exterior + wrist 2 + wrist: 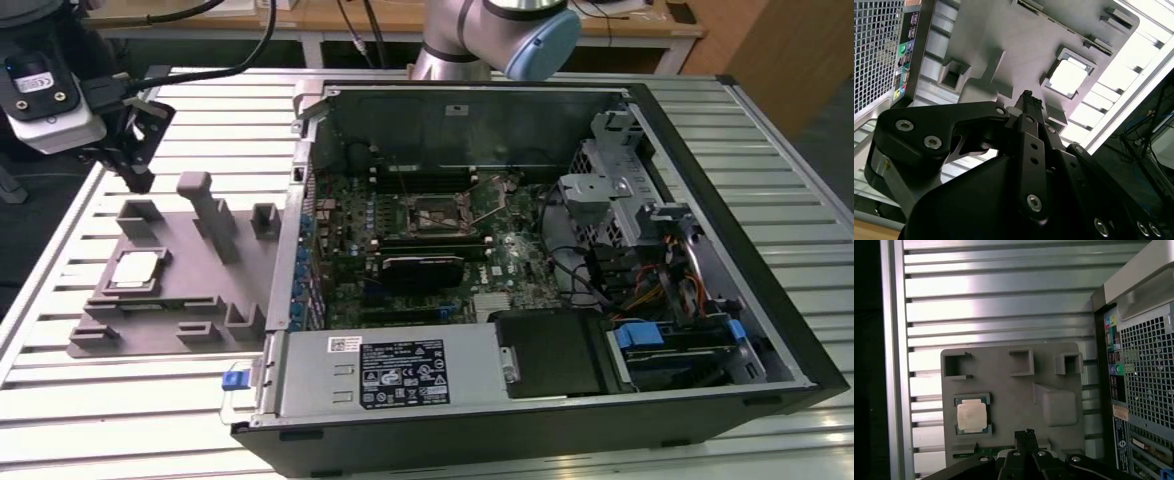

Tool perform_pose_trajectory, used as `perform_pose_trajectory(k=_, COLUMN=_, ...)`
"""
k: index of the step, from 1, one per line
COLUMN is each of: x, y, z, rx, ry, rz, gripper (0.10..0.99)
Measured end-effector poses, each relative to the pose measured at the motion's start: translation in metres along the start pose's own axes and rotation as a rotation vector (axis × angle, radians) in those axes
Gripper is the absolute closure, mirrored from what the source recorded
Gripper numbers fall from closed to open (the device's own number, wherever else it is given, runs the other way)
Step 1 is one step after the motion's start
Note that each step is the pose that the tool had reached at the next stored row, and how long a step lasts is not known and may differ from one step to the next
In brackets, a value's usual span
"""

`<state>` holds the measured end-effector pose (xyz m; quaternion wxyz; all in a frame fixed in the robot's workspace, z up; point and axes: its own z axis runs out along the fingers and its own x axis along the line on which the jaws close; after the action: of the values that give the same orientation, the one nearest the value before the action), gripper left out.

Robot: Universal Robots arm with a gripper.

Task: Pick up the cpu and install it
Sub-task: 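Reach for the cpu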

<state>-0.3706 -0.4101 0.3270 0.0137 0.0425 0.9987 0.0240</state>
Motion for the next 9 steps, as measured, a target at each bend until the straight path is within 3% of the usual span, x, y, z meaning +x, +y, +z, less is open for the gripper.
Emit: perform_pose_trajectory(k=9, x=0.0017, y=-0.0012, z=0.0066, rx=0.000, ry=-0.0001, rz=0.002, gripper=0.980)
